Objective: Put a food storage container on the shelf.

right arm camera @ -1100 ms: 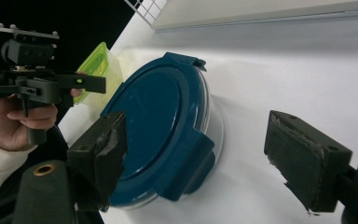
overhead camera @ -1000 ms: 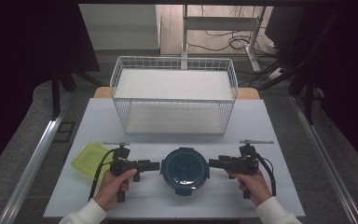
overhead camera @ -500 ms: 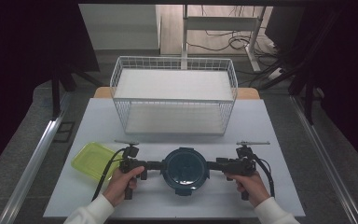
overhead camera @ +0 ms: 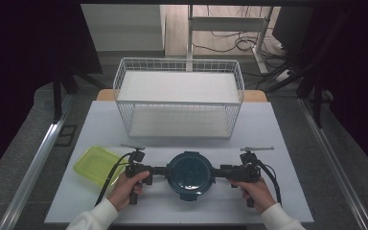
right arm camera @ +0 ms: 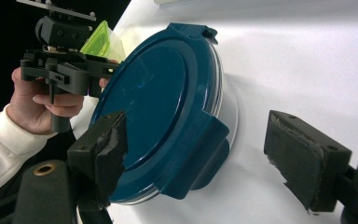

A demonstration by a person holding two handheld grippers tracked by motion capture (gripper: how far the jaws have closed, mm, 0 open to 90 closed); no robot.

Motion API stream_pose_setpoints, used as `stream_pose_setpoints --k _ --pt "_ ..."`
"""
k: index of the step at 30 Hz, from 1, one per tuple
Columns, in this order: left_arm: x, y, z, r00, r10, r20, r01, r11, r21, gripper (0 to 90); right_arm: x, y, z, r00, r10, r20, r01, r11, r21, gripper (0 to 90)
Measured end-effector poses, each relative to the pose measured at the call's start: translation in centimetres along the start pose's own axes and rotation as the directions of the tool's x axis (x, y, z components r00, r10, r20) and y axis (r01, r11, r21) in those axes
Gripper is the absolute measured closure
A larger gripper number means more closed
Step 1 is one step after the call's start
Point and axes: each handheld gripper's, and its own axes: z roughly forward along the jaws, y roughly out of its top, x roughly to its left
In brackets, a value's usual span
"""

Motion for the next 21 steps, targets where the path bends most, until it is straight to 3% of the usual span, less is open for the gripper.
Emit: stream_pose_setpoints --k 21 --pt "0.24 -0.17 0.18 0.9999 -0.017 0.0 0.017 0.9999 0.001 32.2 -0.09 -0.17 0.16 1.0 -0.004 0.009 0.004 1.0 0.013 21.9"
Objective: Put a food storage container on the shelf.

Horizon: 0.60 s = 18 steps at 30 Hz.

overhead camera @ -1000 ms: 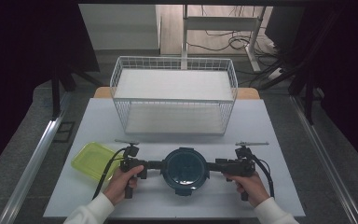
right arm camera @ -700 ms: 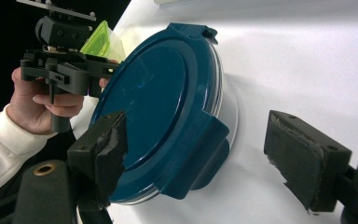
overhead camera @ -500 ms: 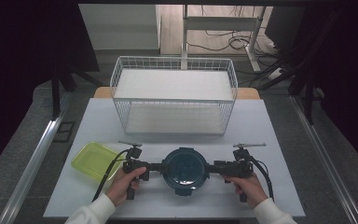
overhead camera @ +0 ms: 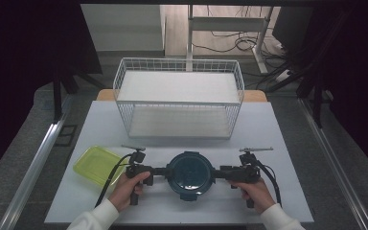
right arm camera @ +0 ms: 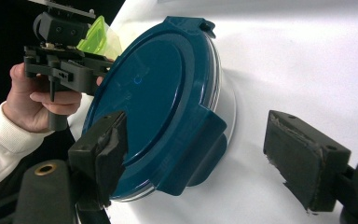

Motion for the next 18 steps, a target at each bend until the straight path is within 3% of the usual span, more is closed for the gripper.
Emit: stream_pose_setpoints --k 18 --pt "0.24 -0.21 0.24 0.9999 -0.011 0.007 0.011 0.9999 0.005 36.6 -0.02 -0.15 0.15 1.0 0.002 0.001 -0.002 1.0 0.013 23.6"
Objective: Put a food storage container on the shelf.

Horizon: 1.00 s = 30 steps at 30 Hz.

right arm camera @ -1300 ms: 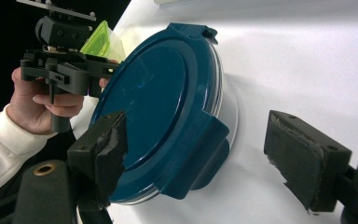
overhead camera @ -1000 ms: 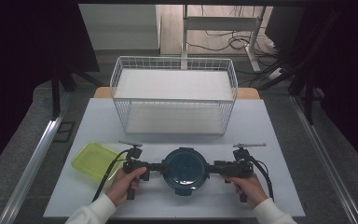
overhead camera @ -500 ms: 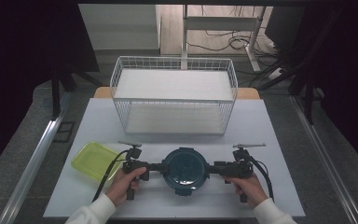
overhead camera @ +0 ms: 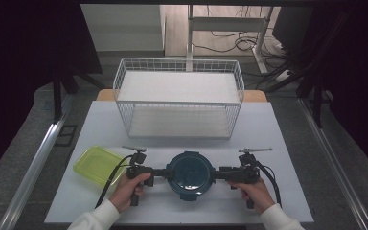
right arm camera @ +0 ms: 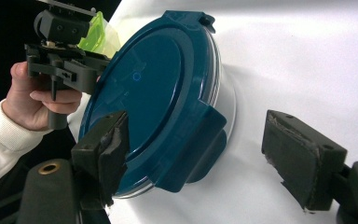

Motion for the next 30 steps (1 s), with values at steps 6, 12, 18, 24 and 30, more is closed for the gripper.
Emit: stream_pose_setpoints --k 6,12,18,24,30 --pt "0.1 0.0 -0.1 1.0 -0.008 -0.001 0.008 1.0 -0.003 40.8 -0.2 -0.1 0.1 0.9999 0.009 -0.006 -0.009 1.0 0.003 26.2" --pt "0.2 0.0 -0.1 1.0 -0.008 0.001 0.008 1.0 0.0 41.7 -0.4 -0.2 0.4 0.999 0.039 -0.02 -0.039 0.999 0.017 29.9" --pt "0.2 0.0 -0.2 1.0 -0.009 0.003 0.009 1.0 -0.001 41.9 -0.9 -0.3 1.0 0.9949 0.088 -0.05 -0.087 0.996 0.035 30.2" --pt "0.2 0.0 -0.2 0.9999 -0.009 0.004 0.009 1.0 -0.001 42.0 -1.0 -0.4 1.6 0.9895 0.118 -0.083 -0.114 0.992 0.059 32.1" --pt "0.3 0.0 -0.2 0.9999 -0.011 0.011 0.011 0.9999 0.001 42.2 -1.2 -0.5 1.6 0.9823 0.14 -0.124 -0.134 0.989 0.059 41.1"
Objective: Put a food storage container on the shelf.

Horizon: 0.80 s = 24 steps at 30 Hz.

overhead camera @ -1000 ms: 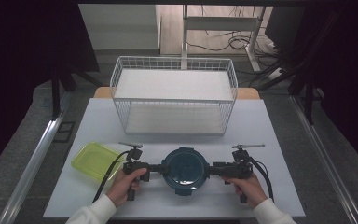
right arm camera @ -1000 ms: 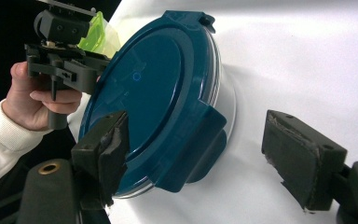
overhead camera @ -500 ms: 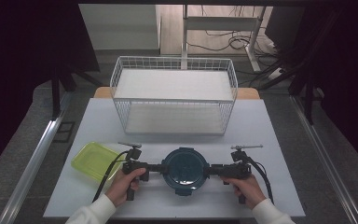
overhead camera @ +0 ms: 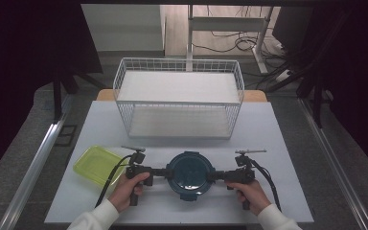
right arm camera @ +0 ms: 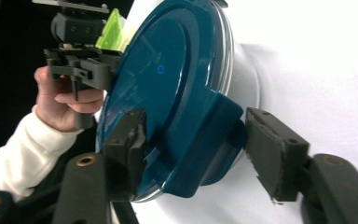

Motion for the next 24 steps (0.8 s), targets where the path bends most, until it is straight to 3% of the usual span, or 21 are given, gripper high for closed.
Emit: stream_pose_setpoints --k 7,24 --pt "0.27 0.03 -0.09 1.0 -0.007 0.005 0.007 1.0 0.001 46.7 -0.66 0.04 -0.26 0.9991 0.036 -0.023 -0.036 0.999 -0.002 48.6" --pt "0.25 0.02 -0.1 0.9998 -0.018 -0.005 0.018 0.9998 0.0 49.9 -0.91 0.0 -0.23 0.9965 0.072 -0.041 -0.072 0.997 -0.004 50.2"
